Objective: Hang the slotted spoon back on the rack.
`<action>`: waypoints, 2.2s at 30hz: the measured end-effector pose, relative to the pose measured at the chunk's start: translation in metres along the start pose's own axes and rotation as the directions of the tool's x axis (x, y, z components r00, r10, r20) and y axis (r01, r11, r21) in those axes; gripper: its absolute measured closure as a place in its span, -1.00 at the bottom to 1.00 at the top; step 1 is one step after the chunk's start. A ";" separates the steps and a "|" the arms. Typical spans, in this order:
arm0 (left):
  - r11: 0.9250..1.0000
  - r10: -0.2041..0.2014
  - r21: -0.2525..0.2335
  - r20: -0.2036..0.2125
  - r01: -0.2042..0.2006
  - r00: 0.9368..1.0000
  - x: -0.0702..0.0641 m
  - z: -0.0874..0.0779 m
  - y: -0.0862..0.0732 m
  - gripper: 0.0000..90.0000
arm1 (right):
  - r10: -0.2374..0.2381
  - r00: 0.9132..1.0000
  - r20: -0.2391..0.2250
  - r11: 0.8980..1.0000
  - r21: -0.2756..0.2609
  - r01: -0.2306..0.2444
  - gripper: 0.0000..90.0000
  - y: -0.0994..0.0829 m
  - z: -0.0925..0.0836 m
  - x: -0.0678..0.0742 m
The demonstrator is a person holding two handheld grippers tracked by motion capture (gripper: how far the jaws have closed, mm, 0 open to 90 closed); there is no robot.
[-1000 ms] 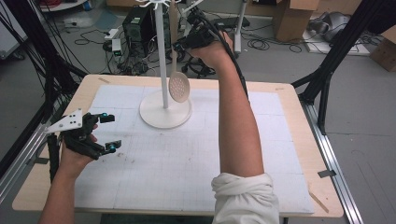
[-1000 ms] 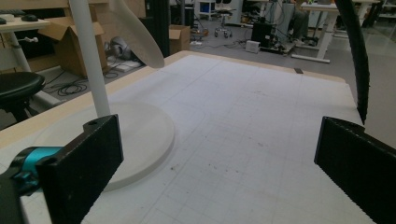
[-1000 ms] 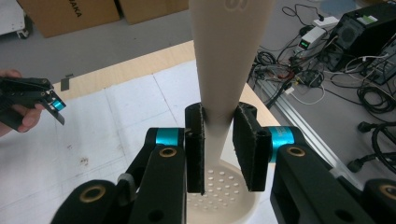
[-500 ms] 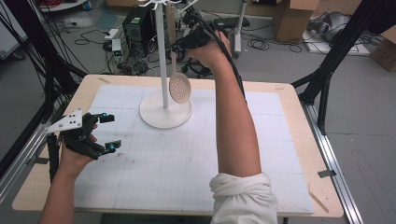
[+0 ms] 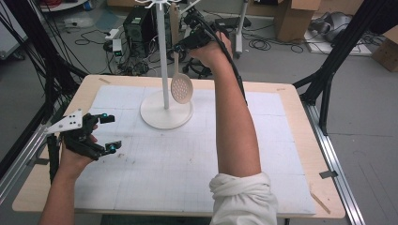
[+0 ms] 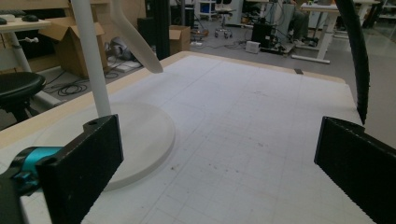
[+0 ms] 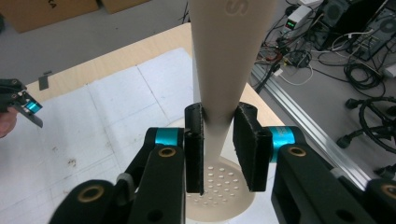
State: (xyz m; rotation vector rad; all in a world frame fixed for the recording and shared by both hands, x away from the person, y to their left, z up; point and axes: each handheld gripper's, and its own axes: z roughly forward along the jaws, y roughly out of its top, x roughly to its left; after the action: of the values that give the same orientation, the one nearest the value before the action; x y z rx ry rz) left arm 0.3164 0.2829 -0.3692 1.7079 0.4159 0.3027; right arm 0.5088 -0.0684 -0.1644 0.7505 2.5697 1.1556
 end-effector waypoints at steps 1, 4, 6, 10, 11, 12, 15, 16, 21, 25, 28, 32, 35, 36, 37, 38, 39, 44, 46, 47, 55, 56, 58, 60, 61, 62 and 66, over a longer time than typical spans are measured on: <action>1.000 -0.002 0.000 0.000 0.002 1.000 0.000 0.000 0.000 -0.96 | -0.004 1.000 0.002 1.000 -0.017 0.004 0.46 -0.001 -0.001 0.001; 1.000 0.000 0.004 -0.001 0.000 1.000 0.000 0.000 0.000 -0.96 | -0.010 1.000 0.015 1.000 -0.016 0.011 0.37 -0.001 -0.002 0.003; 1.000 0.002 0.005 0.001 -0.002 1.000 0.000 0.000 0.000 -0.96 | -0.019 1.000 0.023 0.999 -0.026 0.019 0.35 -0.002 -0.006 0.005; 1.000 -0.002 0.001 0.002 0.002 1.000 -0.001 0.000 0.000 -0.96 | -0.029 0.999 0.023 0.998 -0.048 0.030 0.31 -0.007 -0.017 0.010; 1.000 -0.002 0.001 0.000 0.002 1.000 -0.001 0.000 0.000 -0.96 | -0.031 0.999 0.022 0.998 -0.055 0.032 0.31 -0.009 -0.020 0.010; 1.000 -0.001 0.003 0.001 0.001 1.000 -0.001 0.000 0.000 -0.96 | -0.031 0.999 0.021 0.998 -0.062 0.033 0.30 -0.011 -0.024 0.011; 1.000 0.007 0.014 0.000 -0.007 1.000 -0.001 0.001 0.000 -0.96 | -0.021 1.000 0.019 0.995 -0.096 0.023 0.23 -0.019 -0.033 0.012; 1.000 0.004 0.016 0.000 -0.004 1.000 -0.001 0.001 -0.001 -0.96 | -0.013 1.000 0.014 0.994 -0.108 0.014 0.23 -0.022 -0.036 0.012; 1.000 0.006 0.021 0.000 -0.006 1.000 -0.002 0.001 -0.001 -0.96 | -0.013 1.000 0.013 0.991 -0.136 0.015 0.18 -0.039 -0.045 0.013; 1.000 0.002 0.026 -0.003 -0.002 1.000 -0.001 0.004 -0.002 -0.96 | -0.011 1.000 0.024 0.988 -0.157 0.015 0.11 -0.059 -0.056 0.015; 0.999 0.002 0.032 0.000 -0.002 1.000 -0.002 0.006 -0.002 -0.96 | -0.010 1.000 0.022 0.987 -0.162 0.013 0.07 -0.066 -0.060 0.016; 0.999 0.004 0.034 0.001 -0.004 1.000 -0.003 0.007 -0.002 -0.96 | -0.015 0.999 0.035 0.983 -0.182 0.022 0.00 -0.078 -0.069 0.018; 0.999 0.002 0.034 0.001 -0.002 1.000 -0.002 0.007 -0.003 -0.96 | -0.013 0.999 0.043 0.978 -0.207 0.022 -0.06 -0.088 -0.075 0.019; 0.999 0.003 0.035 0.002 -0.003 1.000 -0.002 0.007 -0.003 -0.96 | -0.014 0.999 0.041 0.976 -0.216 0.023 -0.07 -0.092 -0.077 0.020; 0.999 0.000 0.035 0.002 0.000 1.000 -0.002 0.007 -0.003 -0.96 | -0.014 0.999 0.041 0.975 -0.221 0.022 -0.09 -0.095 -0.077 0.020; 0.999 0.003 0.037 0.003 -0.003 1.000 -0.002 0.007 -0.003 -0.96 | -0.010 0.999 0.040 0.974 -0.225 0.019 -0.10 -0.098 -0.078 0.021; 0.999 0.002 0.036 0.002 -0.003 1.000 -0.002 0.007 -0.002 -0.96 | -0.010 0.999 0.044 0.974 -0.224 0.020 -0.11 -0.102 -0.079 0.021; 0.999 0.000 0.036 0.002 0.000 1.000 -0.002 0.007 -0.003 -0.96 | -0.001 1.000 0.028 0.966 -0.258 0.008 -0.16 -0.124 -0.079 0.026; 0.999 0.004 0.040 0.004 -0.005 1.000 -0.002 0.008 -0.003 -0.96 | 0.002 1.000 0.019 0.960 -0.280 0.004 -0.19 -0.134 -0.080 0.027; 0.999 0.005 0.040 0.004 -0.005 1.000 -0.002 0.008 -0.003 -0.96 | -0.002 1.000 0.020 0.958 -0.287 0.007 -0.19 -0.139 -0.081 0.028; 0.999 -0.001 0.045 0.004 0.001 1.000 -0.002 0.010 -0.004 -0.96 | 0.005 0.999 0.037 0.945 -0.328 0.007 -0.28 -0.171 -0.090 0.035; 0.999 -0.001 0.045 0.004 0.001 1.000 -0.002 0.010 -0.004 -0.96 | 0.006 0.999 0.039 0.945 -0.328 0.007 -0.28 -0.174 -0.091 0.036; 0.999 0.002 0.045 -0.002 -0.002 1.000 -0.002 0.010 -0.004 -0.96 | 0.011 0.999 0.035 0.943 -0.333 0.001 -0.30 -0.183 -0.091 0.038; 0.999 0.003 0.045 -0.001 -0.003 1.000 -0.002 0.009 -0.004 -0.96 | 0.018 0.999 0.038 0.944 -0.331 -0.004 -0.32 -0.191 -0.090 0.039; 0.999 0.005 0.047 -0.002 -0.005 1.000 -0.002 0.010 -0.004 -0.96 | 0.023 0.999 0.035 0.945 -0.326 -0.010 -0.32 -0.195 -0.089 0.040; 0.999 0.007 0.049 -0.003 -0.006 1.000 -0.002 0.010 -0.004 -0.96 | 0.024 0.999 0.036 0.946 -0.324 -0.011 -0.33 -0.200 -0.088 0.040; 0.999 0.003 0.049 -0.002 -0.003 1.000 -0.002 0.010 -0.005 -0.96 | 0.041 0.999 0.032 0.946 -0.323 -0.028 -0.36 -0.216 -0.087 0.042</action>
State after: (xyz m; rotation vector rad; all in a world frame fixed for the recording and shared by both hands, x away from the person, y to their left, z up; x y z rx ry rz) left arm 0.3183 0.2740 -0.3755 1.7561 0.4256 0.2982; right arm 0.3610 -0.2214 -0.2683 0.7325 2.2609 1.5078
